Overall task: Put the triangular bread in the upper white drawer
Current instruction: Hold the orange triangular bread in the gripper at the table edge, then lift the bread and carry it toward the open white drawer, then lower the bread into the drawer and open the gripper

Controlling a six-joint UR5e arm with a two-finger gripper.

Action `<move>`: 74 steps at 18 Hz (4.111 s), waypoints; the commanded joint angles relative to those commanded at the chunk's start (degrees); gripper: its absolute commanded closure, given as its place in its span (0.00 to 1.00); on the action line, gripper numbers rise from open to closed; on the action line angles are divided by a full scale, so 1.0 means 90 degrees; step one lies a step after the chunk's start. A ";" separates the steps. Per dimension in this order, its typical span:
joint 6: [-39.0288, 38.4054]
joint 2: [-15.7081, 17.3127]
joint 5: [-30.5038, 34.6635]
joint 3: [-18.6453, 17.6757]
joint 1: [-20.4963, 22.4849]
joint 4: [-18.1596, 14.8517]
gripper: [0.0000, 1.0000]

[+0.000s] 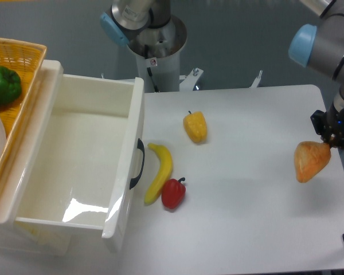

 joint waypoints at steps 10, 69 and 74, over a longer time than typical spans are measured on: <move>-0.1251 0.0898 -0.0948 -0.0498 -0.0147 -0.0332 1.00; -0.5061 0.2042 -0.2110 -0.1895 -0.4082 0.0215 0.00; -0.5070 0.2042 -0.2100 -0.1885 -0.4092 0.0205 0.00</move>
